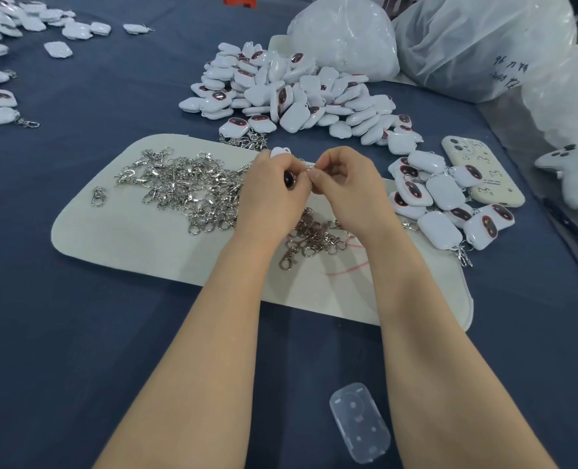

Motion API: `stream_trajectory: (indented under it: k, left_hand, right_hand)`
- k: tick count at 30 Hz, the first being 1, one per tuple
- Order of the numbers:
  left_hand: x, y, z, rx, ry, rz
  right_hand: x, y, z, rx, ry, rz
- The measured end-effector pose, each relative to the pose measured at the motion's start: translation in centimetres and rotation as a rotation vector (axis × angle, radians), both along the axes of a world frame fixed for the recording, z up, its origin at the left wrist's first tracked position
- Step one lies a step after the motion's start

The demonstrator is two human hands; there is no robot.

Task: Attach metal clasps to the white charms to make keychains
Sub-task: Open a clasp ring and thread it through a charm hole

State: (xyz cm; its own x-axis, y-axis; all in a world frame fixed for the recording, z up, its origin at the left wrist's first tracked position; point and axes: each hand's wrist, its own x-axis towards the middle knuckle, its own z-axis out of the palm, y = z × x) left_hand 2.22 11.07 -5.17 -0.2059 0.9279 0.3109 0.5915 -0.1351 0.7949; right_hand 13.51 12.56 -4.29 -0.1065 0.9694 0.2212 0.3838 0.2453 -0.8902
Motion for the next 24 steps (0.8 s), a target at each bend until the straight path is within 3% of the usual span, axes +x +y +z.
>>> stream_trajectory:
  k: [12, 24]
  left_hand:
    - [-0.38, 0.11, 0.08, -0.031, -0.065, -0.022]
    - [-0.42, -0.36, 0.68, -0.041, -0.361, -0.113]
  right_hand:
    - [-0.21, -0.16, -0.42, 0.169, -0.172, 0.059]
    - [0.27, 0.20, -0.54, 0.124, -0.059, -0.111]
